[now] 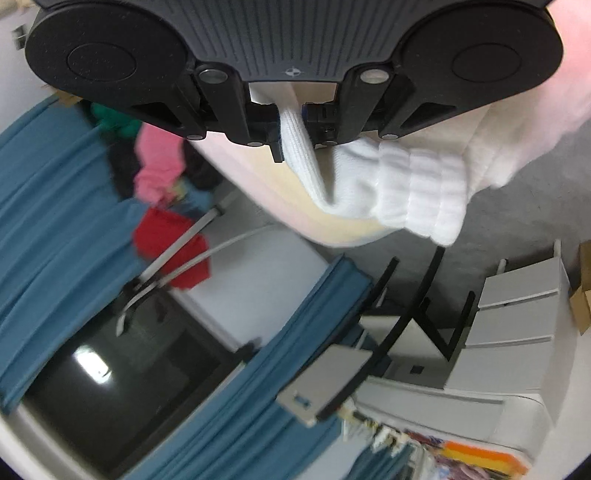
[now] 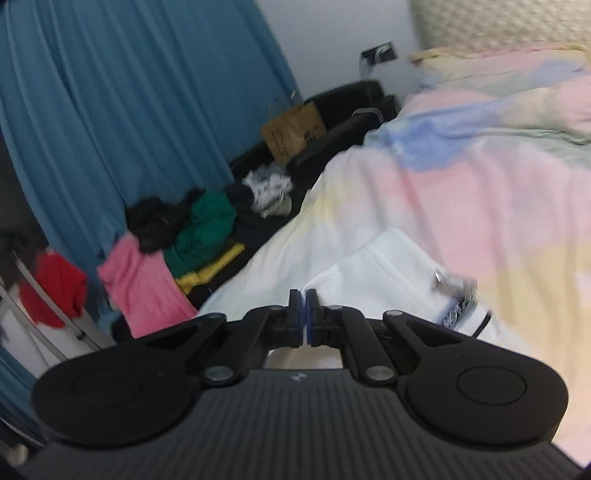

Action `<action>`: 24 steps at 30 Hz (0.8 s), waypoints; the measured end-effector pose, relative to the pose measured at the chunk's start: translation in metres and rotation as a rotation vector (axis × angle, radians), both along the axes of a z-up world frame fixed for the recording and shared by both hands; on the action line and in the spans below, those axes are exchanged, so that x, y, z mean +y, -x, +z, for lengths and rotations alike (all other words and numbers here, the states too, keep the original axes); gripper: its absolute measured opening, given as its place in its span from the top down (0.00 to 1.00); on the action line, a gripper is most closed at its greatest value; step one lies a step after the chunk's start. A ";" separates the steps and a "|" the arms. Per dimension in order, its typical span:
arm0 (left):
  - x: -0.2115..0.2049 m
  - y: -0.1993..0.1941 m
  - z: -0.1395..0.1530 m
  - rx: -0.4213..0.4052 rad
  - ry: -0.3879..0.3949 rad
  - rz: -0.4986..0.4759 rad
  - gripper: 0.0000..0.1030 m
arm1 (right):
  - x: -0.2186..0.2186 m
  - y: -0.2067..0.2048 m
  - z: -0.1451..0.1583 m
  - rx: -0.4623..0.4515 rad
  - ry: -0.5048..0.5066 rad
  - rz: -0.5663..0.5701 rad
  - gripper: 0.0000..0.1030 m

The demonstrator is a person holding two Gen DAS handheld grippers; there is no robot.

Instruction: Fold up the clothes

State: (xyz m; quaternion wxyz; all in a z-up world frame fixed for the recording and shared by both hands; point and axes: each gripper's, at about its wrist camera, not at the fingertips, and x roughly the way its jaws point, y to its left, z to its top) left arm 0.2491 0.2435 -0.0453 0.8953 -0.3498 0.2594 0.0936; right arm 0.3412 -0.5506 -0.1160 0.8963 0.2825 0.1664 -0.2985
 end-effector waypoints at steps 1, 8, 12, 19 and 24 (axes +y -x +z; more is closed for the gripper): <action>0.002 -0.023 -0.009 0.028 -0.004 0.005 0.91 | 0.002 -0.020 -0.010 0.026 0.018 0.012 0.95; -0.003 -0.108 -0.066 0.179 -0.112 -0.008 0.86 | 0.004 -0.079 -0.067 0.116 0.022 0.056 0.93; 0.002 -0.097 -0.064 0.172 -0.092 -0.045 0.78 | -0.006 -0.070 -0.071 0.082 -0.060 0.079 0.90; 0.001 -0.027 -0.036 0.039 -0.043 -0.099 0.38 | 0.011 0.023 -0.040 -0.118 -0.092 0.147 0.42; 0.004 0.034 -0.045 0.025 0.119 -0.033 0.18 | 0.025 0.090 -0.051 -0.153 -0.272 0.144 0.34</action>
